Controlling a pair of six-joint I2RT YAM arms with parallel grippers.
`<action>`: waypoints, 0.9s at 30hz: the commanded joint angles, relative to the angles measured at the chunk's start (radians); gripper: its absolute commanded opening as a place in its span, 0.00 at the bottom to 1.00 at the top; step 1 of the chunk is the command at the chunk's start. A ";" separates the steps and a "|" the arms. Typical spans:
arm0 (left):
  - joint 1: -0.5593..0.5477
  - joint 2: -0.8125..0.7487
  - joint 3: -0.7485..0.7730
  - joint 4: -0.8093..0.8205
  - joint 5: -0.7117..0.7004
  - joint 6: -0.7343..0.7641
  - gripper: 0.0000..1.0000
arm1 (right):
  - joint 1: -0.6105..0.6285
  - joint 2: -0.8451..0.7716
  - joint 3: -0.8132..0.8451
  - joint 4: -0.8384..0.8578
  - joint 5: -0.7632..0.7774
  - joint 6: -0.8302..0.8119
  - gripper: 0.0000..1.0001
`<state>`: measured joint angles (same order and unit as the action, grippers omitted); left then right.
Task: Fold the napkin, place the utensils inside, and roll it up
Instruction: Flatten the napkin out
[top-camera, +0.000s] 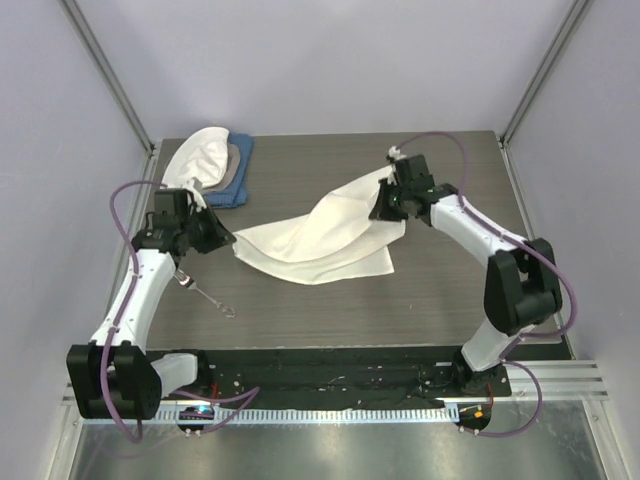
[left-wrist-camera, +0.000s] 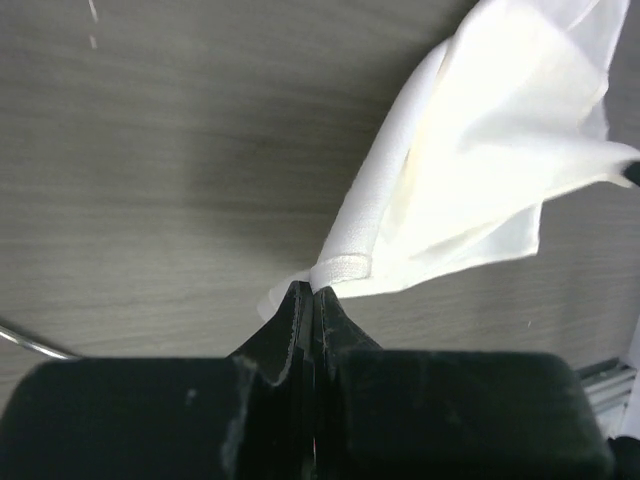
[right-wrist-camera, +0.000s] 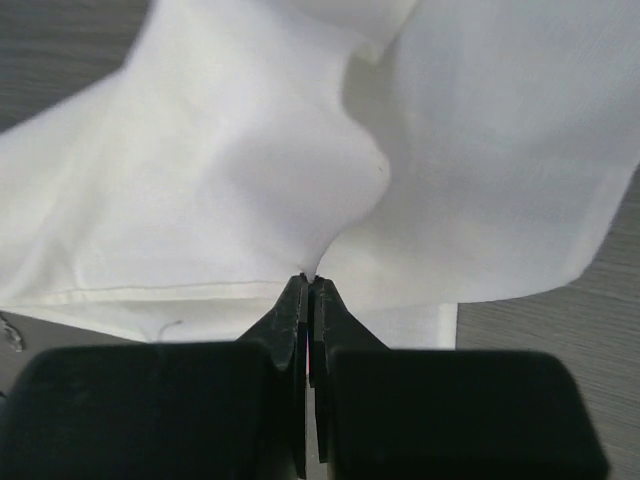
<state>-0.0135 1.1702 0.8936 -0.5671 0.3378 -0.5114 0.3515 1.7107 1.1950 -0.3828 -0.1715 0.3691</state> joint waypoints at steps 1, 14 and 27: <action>-0.025 -0.029 0.148 -0.003 -0.103 0.053 0.00 | 0.006 -0.212 0.173 -0.010 0.044 -0.033 0.01; -0.074 -0.101 0.573 -0.051 -0.201 0.182 0.00 | 0.006 -0.546 0.521 -0.129 0.263 -0.154 0.01; -0.074 0.001 0.875 -0.073 -0.086 0.157 0.00 | -0.005 -0.481 0.747 -0.149 0.290 -0.234 0.01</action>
<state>-0.0914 1.0634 1.7618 -0.6388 0.2081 -0.3553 0.3588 1.1259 1.9289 -0.5316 0.0696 0.1757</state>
